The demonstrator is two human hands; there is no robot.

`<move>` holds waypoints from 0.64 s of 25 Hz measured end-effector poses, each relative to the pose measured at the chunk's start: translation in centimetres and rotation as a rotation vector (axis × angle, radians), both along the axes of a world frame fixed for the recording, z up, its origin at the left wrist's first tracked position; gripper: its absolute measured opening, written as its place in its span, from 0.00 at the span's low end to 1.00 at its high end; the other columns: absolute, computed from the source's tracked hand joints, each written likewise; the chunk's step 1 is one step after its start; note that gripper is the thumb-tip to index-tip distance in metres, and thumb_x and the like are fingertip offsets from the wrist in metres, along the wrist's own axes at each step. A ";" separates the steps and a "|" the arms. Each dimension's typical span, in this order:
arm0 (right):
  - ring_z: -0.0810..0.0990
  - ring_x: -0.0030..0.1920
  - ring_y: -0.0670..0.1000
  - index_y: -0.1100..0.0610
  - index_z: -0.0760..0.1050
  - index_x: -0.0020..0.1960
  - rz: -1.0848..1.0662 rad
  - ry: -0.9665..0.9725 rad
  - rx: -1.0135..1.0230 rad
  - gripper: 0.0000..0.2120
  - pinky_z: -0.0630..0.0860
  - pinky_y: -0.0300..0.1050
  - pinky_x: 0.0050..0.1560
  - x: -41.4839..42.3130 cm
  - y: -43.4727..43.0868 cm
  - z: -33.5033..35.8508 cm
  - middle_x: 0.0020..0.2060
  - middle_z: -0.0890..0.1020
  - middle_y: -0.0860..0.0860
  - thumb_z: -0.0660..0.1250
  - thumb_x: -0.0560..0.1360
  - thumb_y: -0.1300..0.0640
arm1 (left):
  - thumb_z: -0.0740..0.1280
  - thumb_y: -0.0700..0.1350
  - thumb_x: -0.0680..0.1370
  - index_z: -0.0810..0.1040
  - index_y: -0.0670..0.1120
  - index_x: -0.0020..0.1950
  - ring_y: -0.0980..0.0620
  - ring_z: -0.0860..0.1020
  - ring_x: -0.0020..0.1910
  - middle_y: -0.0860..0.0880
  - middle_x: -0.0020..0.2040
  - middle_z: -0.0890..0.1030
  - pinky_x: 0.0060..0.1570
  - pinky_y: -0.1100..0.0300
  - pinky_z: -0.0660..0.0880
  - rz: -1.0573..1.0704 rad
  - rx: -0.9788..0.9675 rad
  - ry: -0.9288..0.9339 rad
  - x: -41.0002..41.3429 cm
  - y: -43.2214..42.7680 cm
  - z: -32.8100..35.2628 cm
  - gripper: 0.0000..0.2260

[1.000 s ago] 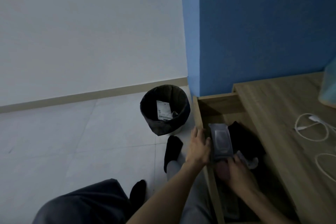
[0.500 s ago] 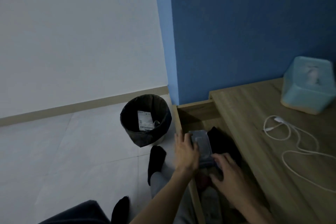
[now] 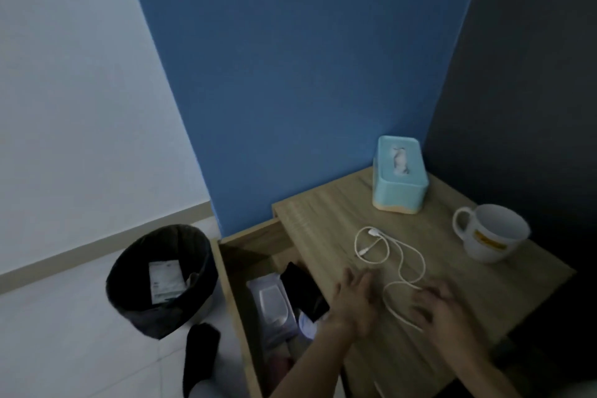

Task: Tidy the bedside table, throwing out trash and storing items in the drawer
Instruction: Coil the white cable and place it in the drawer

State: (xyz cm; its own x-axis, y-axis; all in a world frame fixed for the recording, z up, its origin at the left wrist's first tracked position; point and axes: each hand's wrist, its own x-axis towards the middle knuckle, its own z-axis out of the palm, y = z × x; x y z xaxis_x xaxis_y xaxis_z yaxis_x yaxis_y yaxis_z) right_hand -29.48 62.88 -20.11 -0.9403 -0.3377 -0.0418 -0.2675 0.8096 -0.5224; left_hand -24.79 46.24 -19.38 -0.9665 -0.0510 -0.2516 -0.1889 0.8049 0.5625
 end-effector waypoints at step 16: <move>0.75 0.27 0.44 0.47 0.74 0.41 0.292 0.228 -0.547 0.12 0.70 0.32 0.31 -1.8 -3.9 22.0 0.27 0.78 0.48 0.62 0.76 0.63 | 0.66 0.36 0.76 0.68 0.50 0.45 0.55 0.75 0.39 0.48 0.41 0.76 0.37 0.69 0.72 0.374 0.837 0.438 -1.2 -1.4 15.3 0.10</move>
